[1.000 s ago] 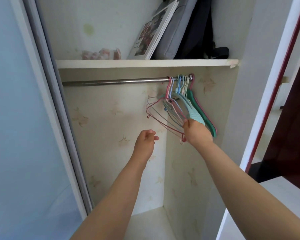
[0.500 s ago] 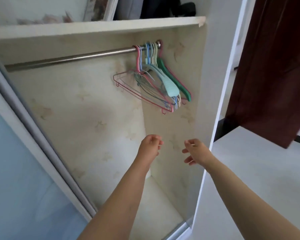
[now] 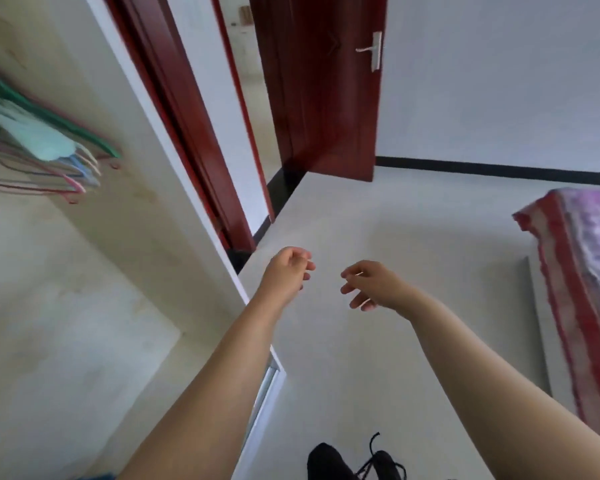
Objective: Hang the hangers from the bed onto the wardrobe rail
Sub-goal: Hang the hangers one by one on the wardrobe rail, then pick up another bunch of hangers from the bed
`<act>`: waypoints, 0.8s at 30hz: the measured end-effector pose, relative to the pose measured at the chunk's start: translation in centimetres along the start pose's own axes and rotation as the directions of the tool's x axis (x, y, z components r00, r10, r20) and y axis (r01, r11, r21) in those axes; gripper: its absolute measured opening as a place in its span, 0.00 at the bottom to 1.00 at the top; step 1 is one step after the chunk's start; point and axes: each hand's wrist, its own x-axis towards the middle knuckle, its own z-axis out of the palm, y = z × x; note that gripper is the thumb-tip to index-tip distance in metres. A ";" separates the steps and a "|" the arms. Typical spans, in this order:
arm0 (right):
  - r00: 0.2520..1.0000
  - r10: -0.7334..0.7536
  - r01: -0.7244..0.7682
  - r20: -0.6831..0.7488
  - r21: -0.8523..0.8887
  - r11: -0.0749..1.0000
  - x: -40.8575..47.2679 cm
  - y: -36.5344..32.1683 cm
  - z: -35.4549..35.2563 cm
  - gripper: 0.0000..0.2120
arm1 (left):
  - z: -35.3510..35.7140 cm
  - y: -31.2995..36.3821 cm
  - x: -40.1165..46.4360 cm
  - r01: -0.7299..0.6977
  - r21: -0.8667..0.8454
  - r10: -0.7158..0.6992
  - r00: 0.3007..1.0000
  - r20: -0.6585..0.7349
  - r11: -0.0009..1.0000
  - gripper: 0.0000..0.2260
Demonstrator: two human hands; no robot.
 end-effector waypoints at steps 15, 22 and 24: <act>0.855 0.276 -0.158 -0.439 0.286 0.945 -14.1 21.4 -31.9 0.09 | 41.4 11.1 -3.2 -0.014 0.004 0.009 0.846 0.533 1.000 0.10; 0.770 0.403 -0.172 -0.495 0.447 0.878 -14.5 29.1 -40.9 0.07 | 54.8 15.3 -0.1 -0.034 0.017 0.014 0.749 0.663 0.999 0.11; 0.730 0.434 -0.152 -0.528 0.493 0.857 -13.9 30.7 -43.8 0.06 | 58.8 16.7 1.4 -0.049 0.017 0.023 0.712 0.702 0.999 0.12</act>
